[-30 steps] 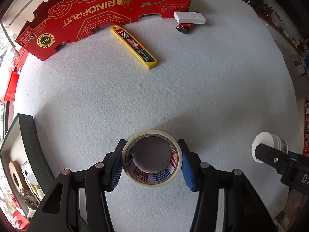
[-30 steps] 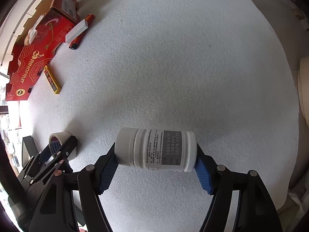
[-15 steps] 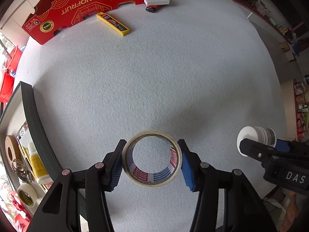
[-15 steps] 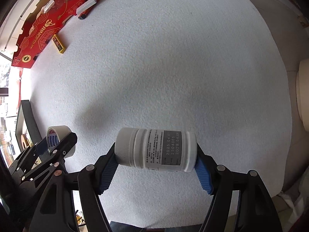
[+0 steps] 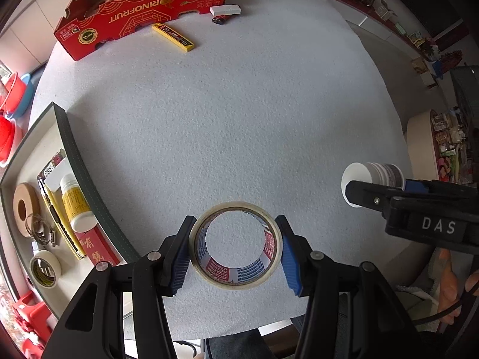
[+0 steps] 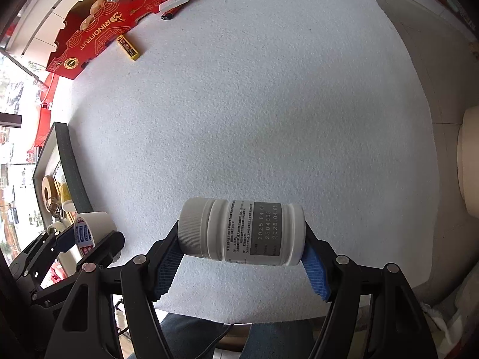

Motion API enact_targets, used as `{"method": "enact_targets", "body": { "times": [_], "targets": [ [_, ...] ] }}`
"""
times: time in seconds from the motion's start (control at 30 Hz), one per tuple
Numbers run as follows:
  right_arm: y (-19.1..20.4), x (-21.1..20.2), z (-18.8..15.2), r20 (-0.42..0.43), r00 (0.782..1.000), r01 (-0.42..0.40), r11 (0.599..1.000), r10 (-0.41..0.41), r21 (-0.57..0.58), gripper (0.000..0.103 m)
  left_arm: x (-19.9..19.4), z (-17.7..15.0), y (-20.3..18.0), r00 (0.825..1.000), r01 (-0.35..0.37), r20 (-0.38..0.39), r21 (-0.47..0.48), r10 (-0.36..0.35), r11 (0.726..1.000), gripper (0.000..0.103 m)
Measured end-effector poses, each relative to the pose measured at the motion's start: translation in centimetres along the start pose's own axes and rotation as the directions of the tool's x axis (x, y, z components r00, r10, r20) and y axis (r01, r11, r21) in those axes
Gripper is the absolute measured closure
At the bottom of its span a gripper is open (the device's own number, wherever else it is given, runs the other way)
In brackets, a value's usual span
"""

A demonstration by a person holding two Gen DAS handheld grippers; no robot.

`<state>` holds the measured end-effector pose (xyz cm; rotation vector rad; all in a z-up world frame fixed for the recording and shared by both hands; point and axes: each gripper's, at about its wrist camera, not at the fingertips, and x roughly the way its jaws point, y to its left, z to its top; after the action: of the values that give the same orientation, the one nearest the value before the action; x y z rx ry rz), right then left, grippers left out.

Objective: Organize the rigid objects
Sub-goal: 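Carry the tape roll with the left tool while the right tool carries the large pill bottle to the tray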

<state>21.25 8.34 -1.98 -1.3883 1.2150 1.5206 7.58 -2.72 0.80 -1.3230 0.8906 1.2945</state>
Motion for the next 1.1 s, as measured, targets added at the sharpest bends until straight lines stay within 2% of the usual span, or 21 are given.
{"method": "enact_targets", "body": {
  "times": [0.3, 0.47, 0.8, 1.1],
  "targets": [
    [3.1, -3.4, -0.9, 0.060, 0.998, -0.005, 0.994, 0.012, -0.106, 0.030, -4.5, -0.8, 4.6, 0.997, -0.012, 0.072, -0.109, 0.020, 0.994, 0.047],
    [5.6, -4.9, -1.1, 0.079, 0.997, -0.006, 0.985, 0.020, -0.170, 0.030, -5.4, -0.8, 7.1, 0.994, -0.023, 0.104, -0.183, 0.042, 0.983, 0.047],
    [11.5, -6.2, -1.4, 0.098, 0.995, 0.013, 0.950, 0.019, -0.310, 0.030, -6.6, -2.6, 12.6, 0.985, -0.033, 0.149, -0.343, 0.089, 0.939, 0.047],
    [16.8, -6.4, -2.0, 0.100, 0.995, 0.027, 0.899, 0.019, -0.437, 0.030, -7.7, -5.0, 16.3, 0.976, -0.032, 0.175, -0.455, 0.125, 0.890, 0.047]
  ]
}}
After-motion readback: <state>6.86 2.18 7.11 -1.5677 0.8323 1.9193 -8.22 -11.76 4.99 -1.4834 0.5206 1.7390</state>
